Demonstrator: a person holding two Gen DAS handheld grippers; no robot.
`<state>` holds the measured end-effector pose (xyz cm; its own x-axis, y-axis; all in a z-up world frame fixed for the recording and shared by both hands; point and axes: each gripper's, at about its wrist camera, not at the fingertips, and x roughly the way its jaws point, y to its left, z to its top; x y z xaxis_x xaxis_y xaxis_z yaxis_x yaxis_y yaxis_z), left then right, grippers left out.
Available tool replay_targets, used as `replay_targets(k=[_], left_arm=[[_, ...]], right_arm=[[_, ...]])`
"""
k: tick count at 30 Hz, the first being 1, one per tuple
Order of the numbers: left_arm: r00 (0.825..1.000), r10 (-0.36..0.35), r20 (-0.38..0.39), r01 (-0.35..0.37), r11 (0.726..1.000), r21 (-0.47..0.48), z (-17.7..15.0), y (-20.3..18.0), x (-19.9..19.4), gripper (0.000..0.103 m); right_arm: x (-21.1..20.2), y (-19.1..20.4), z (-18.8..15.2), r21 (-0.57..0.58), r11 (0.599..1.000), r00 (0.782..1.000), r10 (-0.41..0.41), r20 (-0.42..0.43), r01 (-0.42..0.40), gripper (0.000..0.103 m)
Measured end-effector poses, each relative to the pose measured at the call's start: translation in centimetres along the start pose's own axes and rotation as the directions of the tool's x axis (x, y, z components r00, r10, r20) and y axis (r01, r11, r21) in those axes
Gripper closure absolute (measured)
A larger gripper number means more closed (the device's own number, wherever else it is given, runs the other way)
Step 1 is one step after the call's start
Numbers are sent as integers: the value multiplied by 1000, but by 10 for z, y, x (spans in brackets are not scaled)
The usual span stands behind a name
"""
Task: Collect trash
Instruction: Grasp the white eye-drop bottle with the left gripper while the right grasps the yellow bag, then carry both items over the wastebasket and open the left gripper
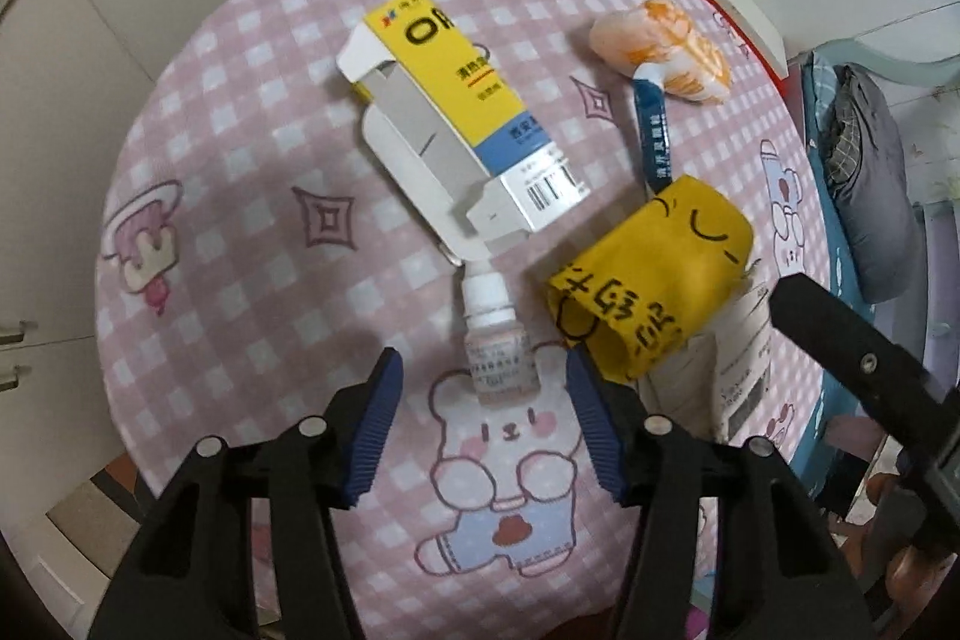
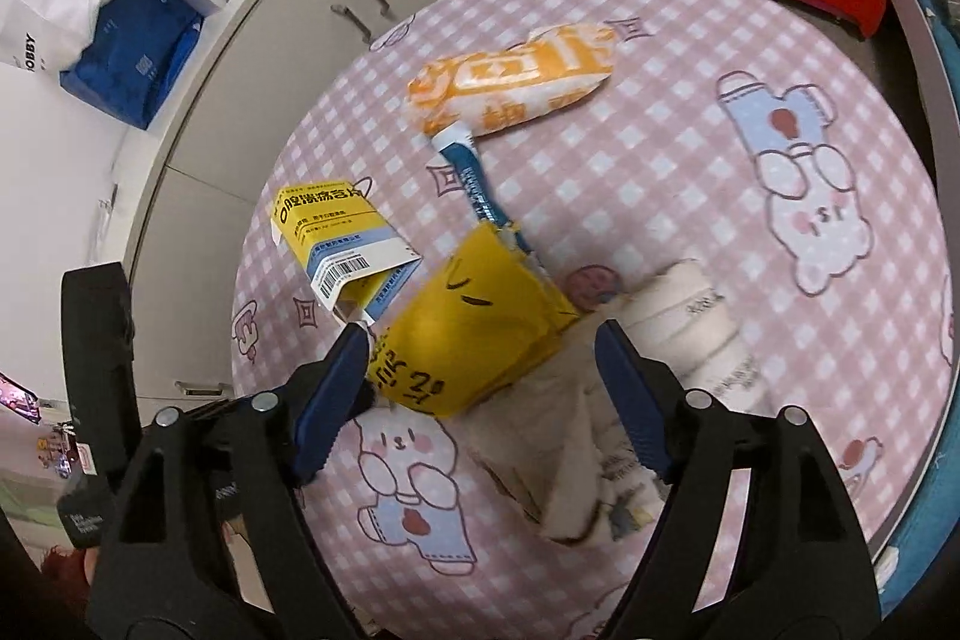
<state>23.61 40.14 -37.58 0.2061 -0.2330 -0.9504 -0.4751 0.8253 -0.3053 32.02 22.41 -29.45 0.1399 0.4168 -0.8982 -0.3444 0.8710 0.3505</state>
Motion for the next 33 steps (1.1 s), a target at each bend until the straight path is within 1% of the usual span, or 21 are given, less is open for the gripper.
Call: replay_targets(k=[2,3,5,6,7,11,12,13,14,16,20,21,23,26,31,33], left_arm=[[1000,-9,-10,9,1000,13,2,0,7,48],[1000,-7,-13,7,1000,18,2,0,9,54],[1000,-7,1,7,999,36,4,-2,10,61],[1000,-2,-4,2,999,42,5,-2,10,69],[1000,1,-1,-1,999,48,6,-2,10,78],[1000,16,2,-16,996,91,8,-4,8,79],[1000,12,3,-12,996,86,8,-4,7,79],[1000,7,4,-8,997,80,8,-3,6,79],[1000,4,7,-5,997,72,7,-3,4,79],[1000,-1,12,0,997,71,3,-7,1,79],[1000,-7,29,5,997,81,-3,-21,-11,79],[999,-23,37,20,996,83,-5,-27,-16,79],[998,-45,51,41,995,87,-5,-38,-25,79],[994,-58,92,46,991,127,-3,-66,-42,79],[986,-78,146,52,984,173,0,-119,-61,79],[982,-94,164,60,978,199,-1,-150,-66,79]], right_arm=[[8,5,2,-10,1000,1000,-11,-7,11,24],[12,8,3,-15,1000,1000,-13,-9,13,24],[21,10,5,-21,1000,1000,-20,-20,20,24],[29,10,7,-19,1000,999,-23,-30,23,24],[32,10,8,-17,1000,999,-22,-34,22,24],[48,8,11,-14,1000,998,-6,-61,6,24],[51,7,11,-19,1000,997,-7,-71,5,37],[52,6,11,-24,1000,997,-2,-78,0,46],[51,6,10,-28,1000,997,5,-81,-7,46],[46,6,10,-52,998,997,16,-78,-20,50],[20,-2,11,-50,998,998,45,-35,-46,58],[12,-5,12,-49,998,999,50,-22,-51,61],[-2,-10,16,-52,997,998,57,4,-56,64],[-30,-24,19,-51,996,996,72,48,-69,69],[-82,-64,23,-23,996,986,86,142,-84,70],[-105,-86,24,-16,996,981,84,177,-82,70]])
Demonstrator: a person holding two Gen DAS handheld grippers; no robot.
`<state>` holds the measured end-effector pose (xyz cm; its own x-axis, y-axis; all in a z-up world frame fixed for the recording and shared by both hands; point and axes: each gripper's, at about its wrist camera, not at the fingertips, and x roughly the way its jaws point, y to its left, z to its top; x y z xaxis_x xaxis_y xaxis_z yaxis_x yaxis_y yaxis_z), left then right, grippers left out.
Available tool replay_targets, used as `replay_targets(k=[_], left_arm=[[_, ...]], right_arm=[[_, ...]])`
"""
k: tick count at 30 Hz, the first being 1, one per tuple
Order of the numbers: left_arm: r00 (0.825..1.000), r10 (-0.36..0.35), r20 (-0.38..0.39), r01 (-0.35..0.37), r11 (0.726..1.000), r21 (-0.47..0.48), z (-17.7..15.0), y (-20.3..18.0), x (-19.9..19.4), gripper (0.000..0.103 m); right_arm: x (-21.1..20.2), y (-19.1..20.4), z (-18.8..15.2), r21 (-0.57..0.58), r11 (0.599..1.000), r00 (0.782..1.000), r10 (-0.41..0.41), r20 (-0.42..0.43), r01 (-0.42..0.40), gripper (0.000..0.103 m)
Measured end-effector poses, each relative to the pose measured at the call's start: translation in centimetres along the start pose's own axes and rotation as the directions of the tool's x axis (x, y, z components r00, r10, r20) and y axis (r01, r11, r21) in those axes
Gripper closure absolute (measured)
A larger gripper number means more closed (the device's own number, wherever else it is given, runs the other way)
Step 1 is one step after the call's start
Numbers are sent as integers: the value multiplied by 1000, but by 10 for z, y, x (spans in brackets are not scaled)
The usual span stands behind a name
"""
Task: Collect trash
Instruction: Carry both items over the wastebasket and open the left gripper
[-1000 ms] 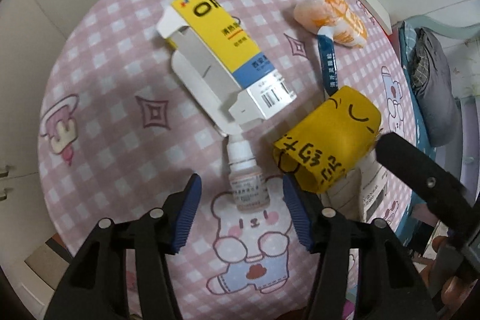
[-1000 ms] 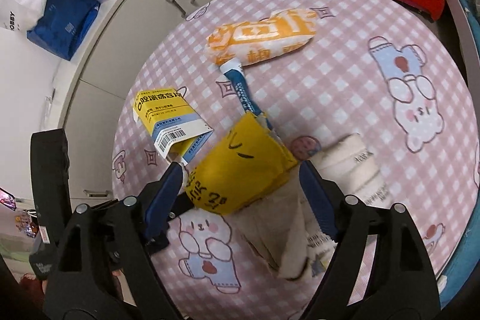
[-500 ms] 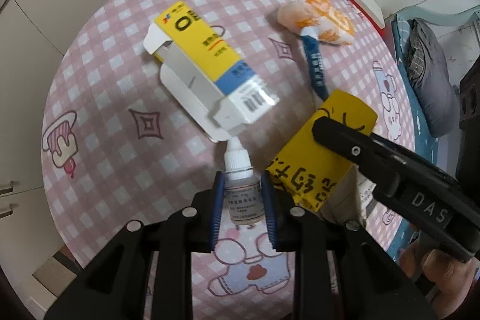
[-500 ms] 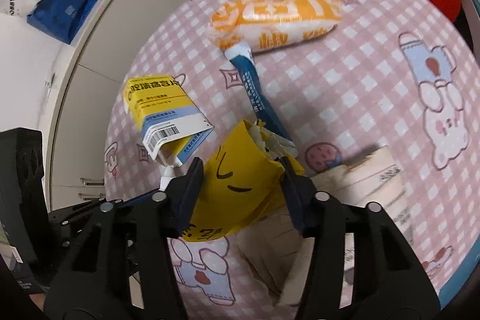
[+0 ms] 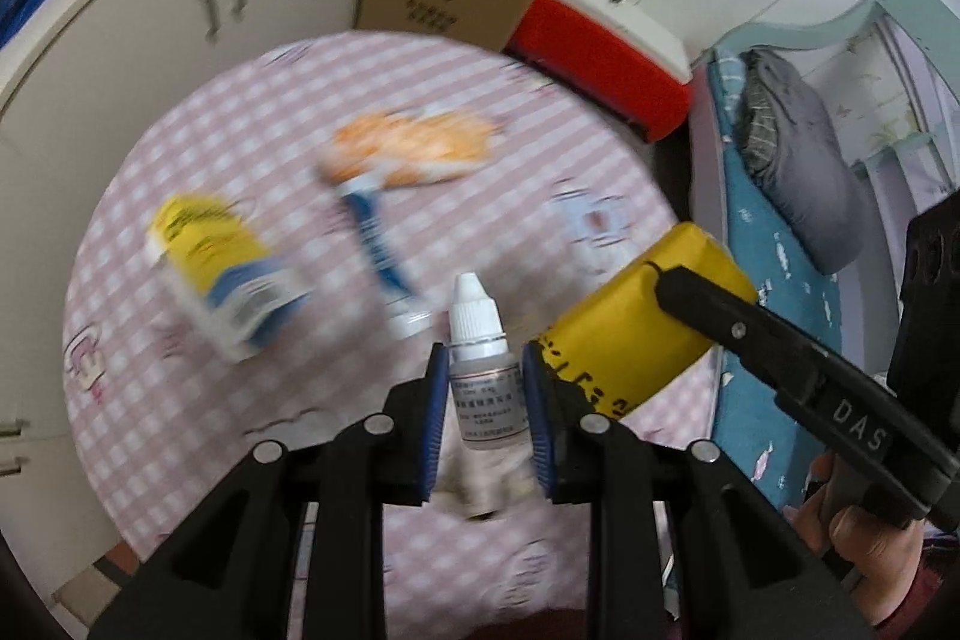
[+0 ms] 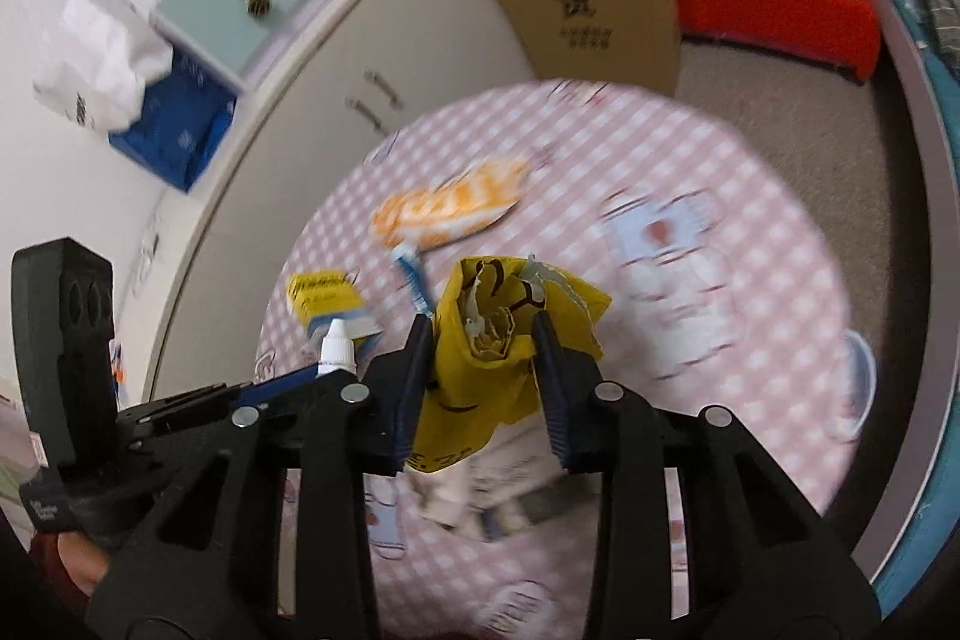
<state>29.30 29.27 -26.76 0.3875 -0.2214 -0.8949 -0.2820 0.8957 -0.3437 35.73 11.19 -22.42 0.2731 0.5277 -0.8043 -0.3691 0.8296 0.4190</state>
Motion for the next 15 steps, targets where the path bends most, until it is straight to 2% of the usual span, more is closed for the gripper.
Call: replay_targets(k=[6,15], left_arm=[[999,-40,18,39,997,60,5,-95,17,79],[992,-113,-56,121,979,167,-15,-254,76,79]], right_arm=[[-71,-86,3,54,998,996,-47,70,44,70],[-163,-228,-14,167,976,980,-158,122,136,70]])
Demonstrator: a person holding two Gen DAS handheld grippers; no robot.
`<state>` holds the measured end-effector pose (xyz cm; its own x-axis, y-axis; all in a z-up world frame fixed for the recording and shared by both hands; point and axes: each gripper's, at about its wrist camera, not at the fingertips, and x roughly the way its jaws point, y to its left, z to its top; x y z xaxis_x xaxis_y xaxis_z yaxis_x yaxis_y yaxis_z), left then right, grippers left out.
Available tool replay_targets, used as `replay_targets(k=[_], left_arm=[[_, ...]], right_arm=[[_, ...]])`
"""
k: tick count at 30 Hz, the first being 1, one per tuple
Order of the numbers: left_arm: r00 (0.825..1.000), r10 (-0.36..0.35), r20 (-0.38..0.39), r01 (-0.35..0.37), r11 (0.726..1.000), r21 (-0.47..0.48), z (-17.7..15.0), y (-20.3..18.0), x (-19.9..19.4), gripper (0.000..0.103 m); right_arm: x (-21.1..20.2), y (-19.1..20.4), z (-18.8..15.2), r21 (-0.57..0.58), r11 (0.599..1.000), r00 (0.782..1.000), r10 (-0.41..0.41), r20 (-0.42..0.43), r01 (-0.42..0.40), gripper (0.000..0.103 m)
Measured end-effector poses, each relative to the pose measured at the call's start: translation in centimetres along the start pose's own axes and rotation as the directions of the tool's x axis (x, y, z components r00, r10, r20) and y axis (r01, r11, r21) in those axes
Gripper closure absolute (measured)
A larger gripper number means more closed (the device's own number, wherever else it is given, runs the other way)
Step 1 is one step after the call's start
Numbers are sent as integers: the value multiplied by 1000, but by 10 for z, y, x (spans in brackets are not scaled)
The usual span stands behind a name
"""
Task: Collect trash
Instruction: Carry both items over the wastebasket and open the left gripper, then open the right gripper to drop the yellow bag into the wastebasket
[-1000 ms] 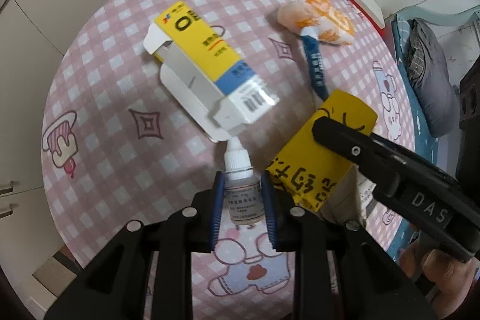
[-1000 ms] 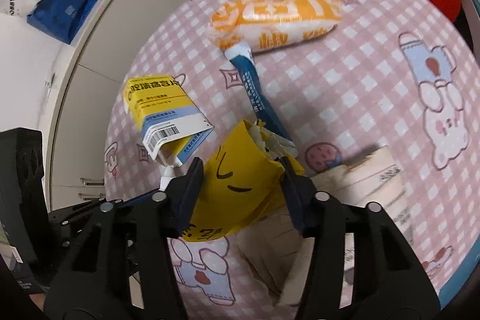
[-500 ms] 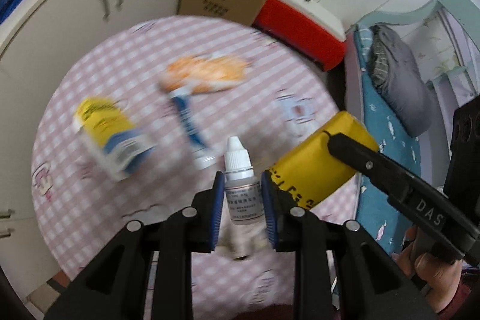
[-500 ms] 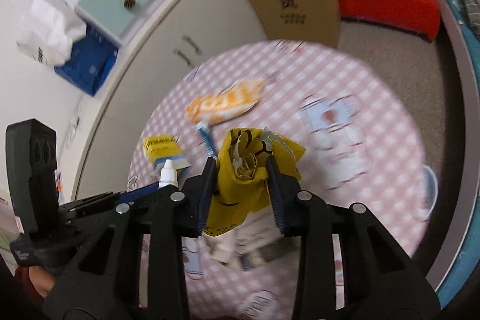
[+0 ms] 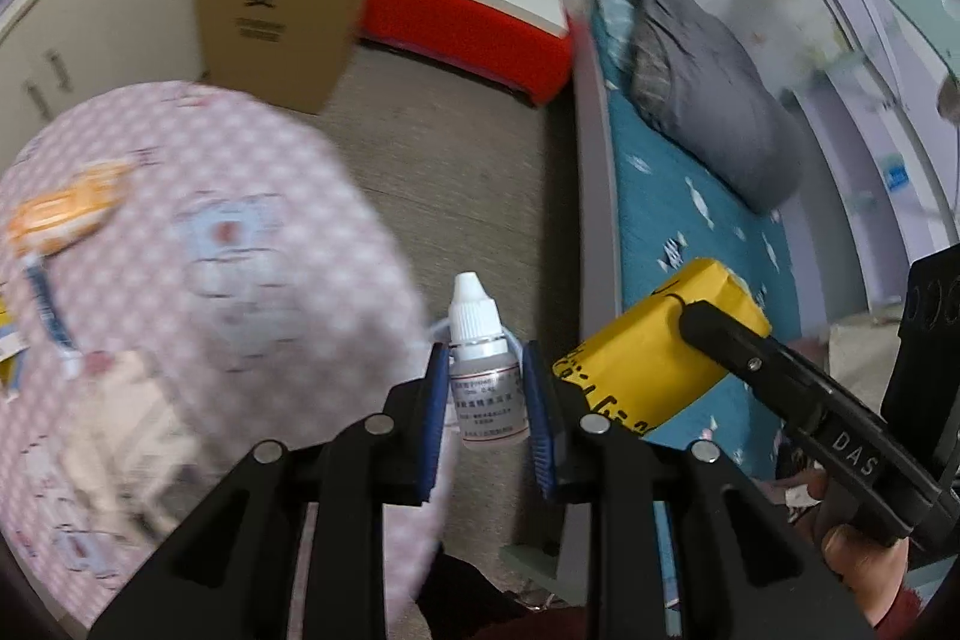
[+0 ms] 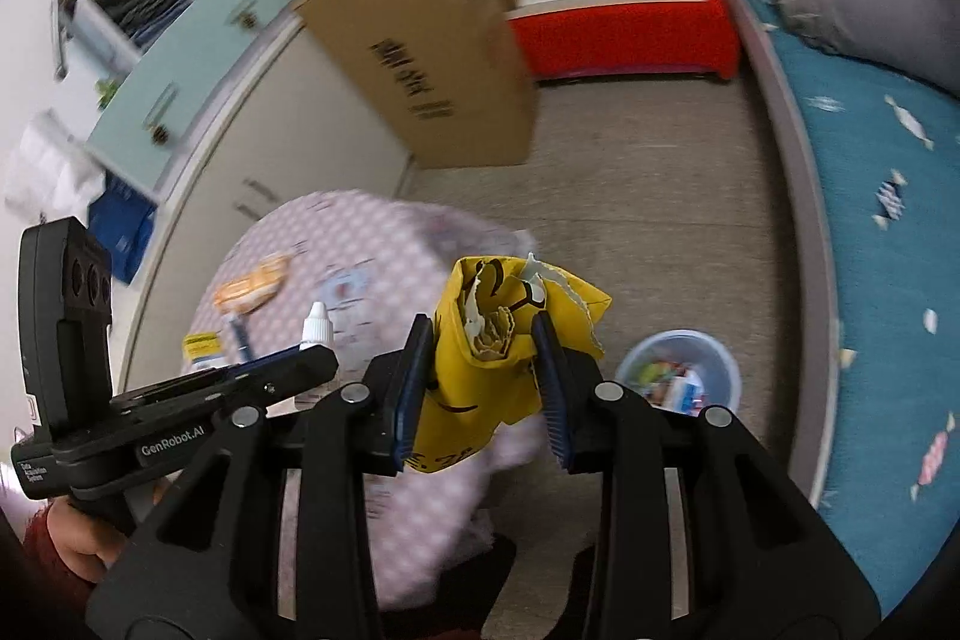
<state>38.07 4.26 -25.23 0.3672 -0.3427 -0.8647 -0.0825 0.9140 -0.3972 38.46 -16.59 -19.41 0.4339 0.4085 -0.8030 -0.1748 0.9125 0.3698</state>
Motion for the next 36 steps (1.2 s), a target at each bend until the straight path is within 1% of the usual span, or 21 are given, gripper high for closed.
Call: replay_targets(k=[1,2,5,6,10,12,15,19,23,24,25,26,27,28,36], left_arm=[[1000,-9,-13,9,1000,18,0,-19,11,79],[1000,-14,-22,15,999,28,0,-30,18,79],[998,-27,-59,31,997,71,0,-69,44,79],[997,-28,-67,34,996,85,0,-80,50,79],[994,-29,-105,44,989,141,-2,-122,73,79],[993,-25,-115,43,987,157,-2,-136,81,79],[992,-19,-128,42,983,181,-1,-151,90,79],[990,-12,-140,40,978,205,1,-164,98,79],[988,-15,-154,46,978,202,1,-170,102,77],[987,-18,-159,49,979,199,2,-170,103,72],[987,-18,-160,50,980,195,3,-168,104,61],[988,-11,-153,41,981,191,2,-168,104,54],[989,0,-147,29,982,189,3,-167,103,43],[990,7,-142,20,981,191,2,-167,103,41],[992,35,-118,-13,982,188,1,-164,95,36]], right_arm=[[-5,-12,0,10,1000,1000,-10,5,10,70],[-13,-29,1,24,999,1000,-23,13,23,70],[-31,-63,3,55,997,998,-49,30,47,70],[-38,-77,1,69,996,997,-61,36,59,70],[-57,-115,-3,122,989,994,-93,54,86,70],[-65,-132,-5,148,984,993,-104,62,94,70],[-73,-148,-6,173,980,991,-113,72,99,70],[-80,-160,-8,197,975,990,-118,84,99,70],[-87,-166,-11,204,974,988,-123,92,102,70],[-87,-168,-11,206,973,988,-124,92,103,70],[-87,-169,-11,208,972,988,-125,92,104,70],[-88,-170,-12,211,972,987,-128,92,107,70],[-88,-172,-12,212,971,987,-130,91,108,70],[-88,-172,-12,213,971,987,-131,89,109,70],[-80,-170,-11,202,974,990,-118,74,101,69]])
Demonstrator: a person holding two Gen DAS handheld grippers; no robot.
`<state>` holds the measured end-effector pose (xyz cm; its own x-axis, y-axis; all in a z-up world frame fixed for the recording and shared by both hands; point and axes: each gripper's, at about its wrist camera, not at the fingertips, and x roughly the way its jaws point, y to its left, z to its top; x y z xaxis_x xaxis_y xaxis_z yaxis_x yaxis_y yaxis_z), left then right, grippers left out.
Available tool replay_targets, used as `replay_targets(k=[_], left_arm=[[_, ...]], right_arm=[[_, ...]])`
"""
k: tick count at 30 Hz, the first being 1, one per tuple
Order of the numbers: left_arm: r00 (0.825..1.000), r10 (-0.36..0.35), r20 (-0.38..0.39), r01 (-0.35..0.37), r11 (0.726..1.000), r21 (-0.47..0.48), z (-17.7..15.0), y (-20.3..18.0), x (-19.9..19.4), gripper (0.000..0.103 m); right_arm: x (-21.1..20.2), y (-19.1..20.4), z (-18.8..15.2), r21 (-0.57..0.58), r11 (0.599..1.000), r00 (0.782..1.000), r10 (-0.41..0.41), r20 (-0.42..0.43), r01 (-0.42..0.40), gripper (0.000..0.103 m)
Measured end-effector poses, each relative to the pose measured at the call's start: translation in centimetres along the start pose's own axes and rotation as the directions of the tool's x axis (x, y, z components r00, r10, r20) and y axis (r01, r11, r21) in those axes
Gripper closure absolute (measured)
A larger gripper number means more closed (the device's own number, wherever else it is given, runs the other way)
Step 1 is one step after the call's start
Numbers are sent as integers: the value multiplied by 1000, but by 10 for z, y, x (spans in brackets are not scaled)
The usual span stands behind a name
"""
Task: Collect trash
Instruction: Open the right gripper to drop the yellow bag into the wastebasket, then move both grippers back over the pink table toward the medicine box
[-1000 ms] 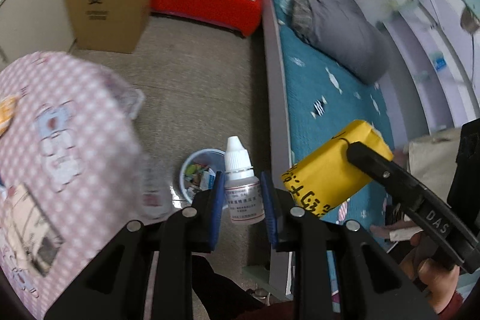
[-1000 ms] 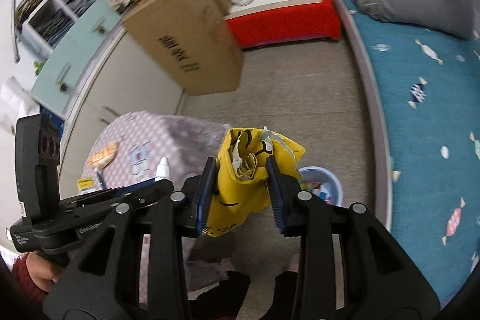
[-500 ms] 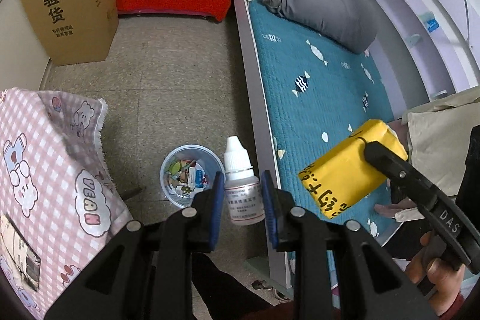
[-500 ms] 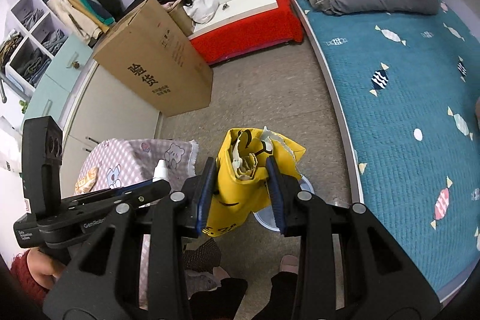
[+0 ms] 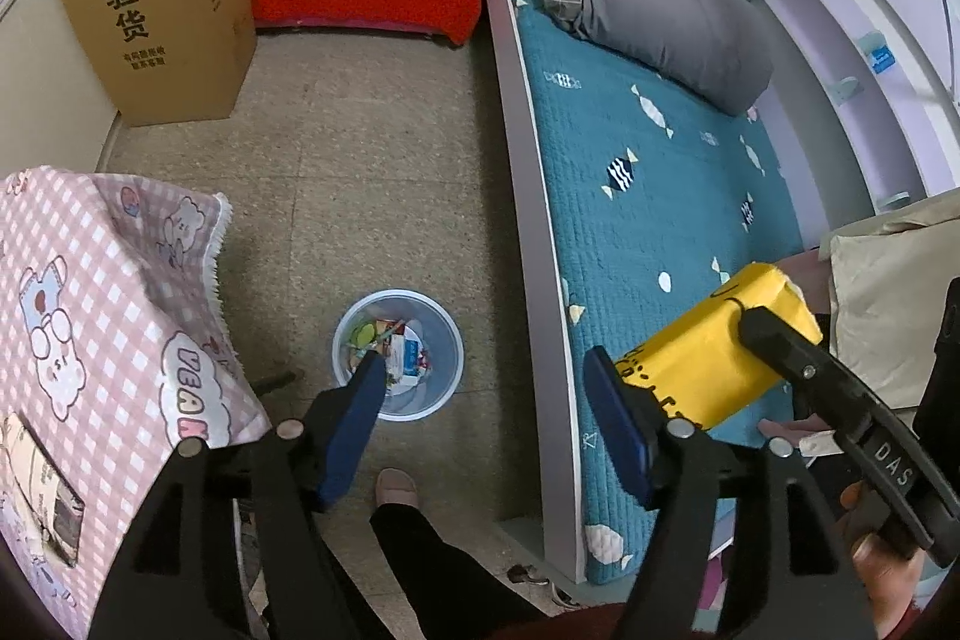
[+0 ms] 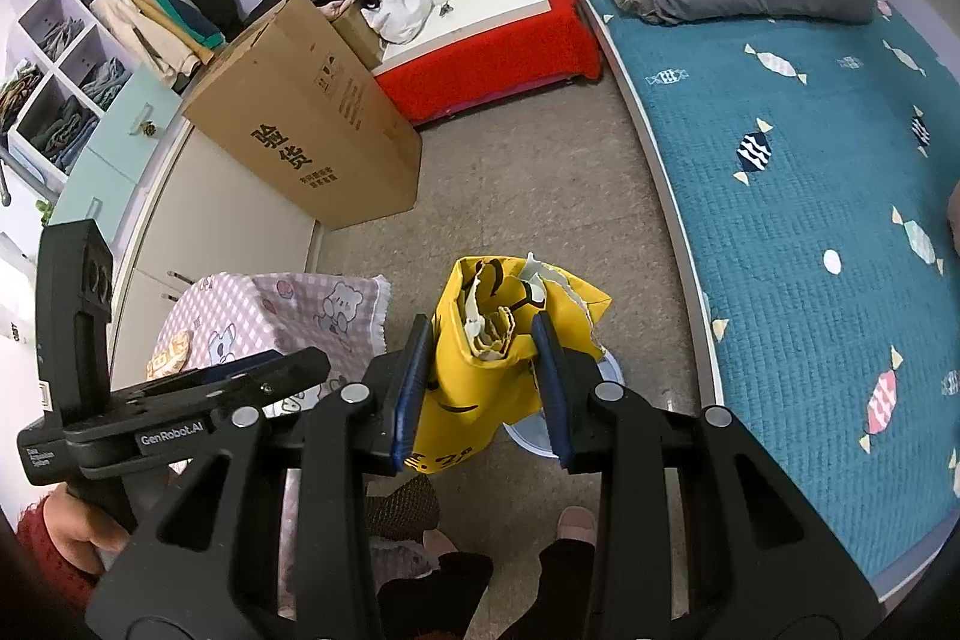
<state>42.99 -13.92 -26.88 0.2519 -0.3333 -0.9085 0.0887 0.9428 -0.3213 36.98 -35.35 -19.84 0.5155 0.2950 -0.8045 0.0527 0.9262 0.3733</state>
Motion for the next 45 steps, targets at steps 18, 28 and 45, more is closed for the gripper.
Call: replay_targets(k=[18,28,45], left_arm=[[999,38,32,-36,997,-69,-8,32,-22,36],[997,50,50,-44,993,-109,-19,58,-36,36],[985,106,134,-66,960,-271,-68,182,-101,36]], right_arm=[[21,29,-3,-38,999,999,32,-40,-34,53],[33,50,-10,-56,998,998,20,-59,-23,41],[75,194,-54,-210,971,987,84,-139,-113,39]])
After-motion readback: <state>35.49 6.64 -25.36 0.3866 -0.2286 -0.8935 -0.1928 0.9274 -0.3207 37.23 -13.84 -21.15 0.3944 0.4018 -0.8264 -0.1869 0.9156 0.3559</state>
